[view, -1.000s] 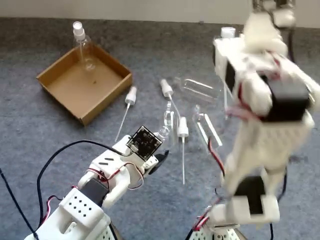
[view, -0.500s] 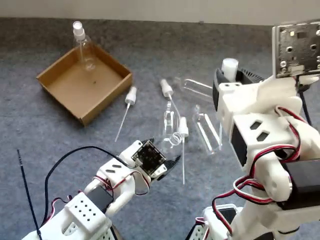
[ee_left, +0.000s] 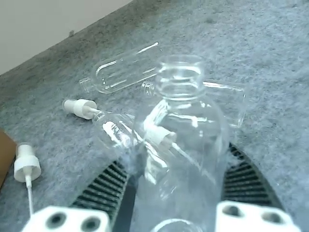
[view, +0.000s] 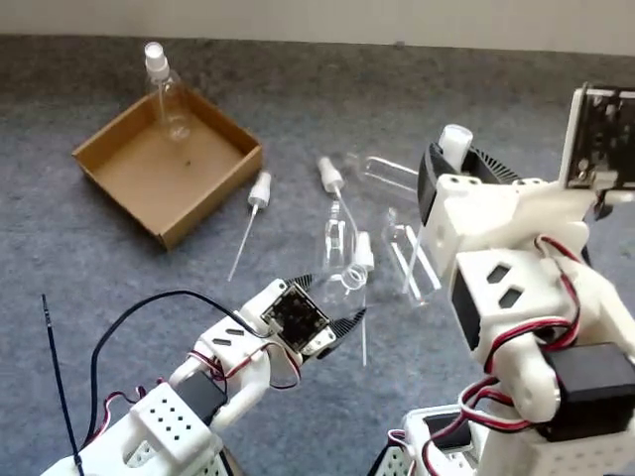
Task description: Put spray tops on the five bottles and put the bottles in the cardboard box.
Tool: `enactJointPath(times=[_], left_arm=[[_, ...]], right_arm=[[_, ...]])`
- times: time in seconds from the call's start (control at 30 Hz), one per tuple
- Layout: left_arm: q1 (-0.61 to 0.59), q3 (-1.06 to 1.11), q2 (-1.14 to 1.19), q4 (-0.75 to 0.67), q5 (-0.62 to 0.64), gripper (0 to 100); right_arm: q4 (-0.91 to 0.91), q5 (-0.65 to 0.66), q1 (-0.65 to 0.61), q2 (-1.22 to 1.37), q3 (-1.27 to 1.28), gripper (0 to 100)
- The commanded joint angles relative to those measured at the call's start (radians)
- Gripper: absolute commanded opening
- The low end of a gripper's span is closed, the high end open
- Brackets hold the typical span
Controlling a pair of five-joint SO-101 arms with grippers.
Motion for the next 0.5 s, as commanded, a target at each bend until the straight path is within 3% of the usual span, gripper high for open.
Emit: enactJointPath(times=[0.0,0.23,0.47], left_arm=[[0.015,-0.01,-0.019,-0.025,0.147,15],[0.015,-0.01,-0.019,-0.025,0.163,15],[0.058,-0.008,-0.019,-0.025,0.164,15]], right_arm=[[-0.179,-0.012,-0.007,-0.137,0.231,0.5],[-0.438,-0.012,-0.008,-0.348,0.616,0.5],[-0.521,-0.012,-0.101,-0.358,0.624,0.5]])
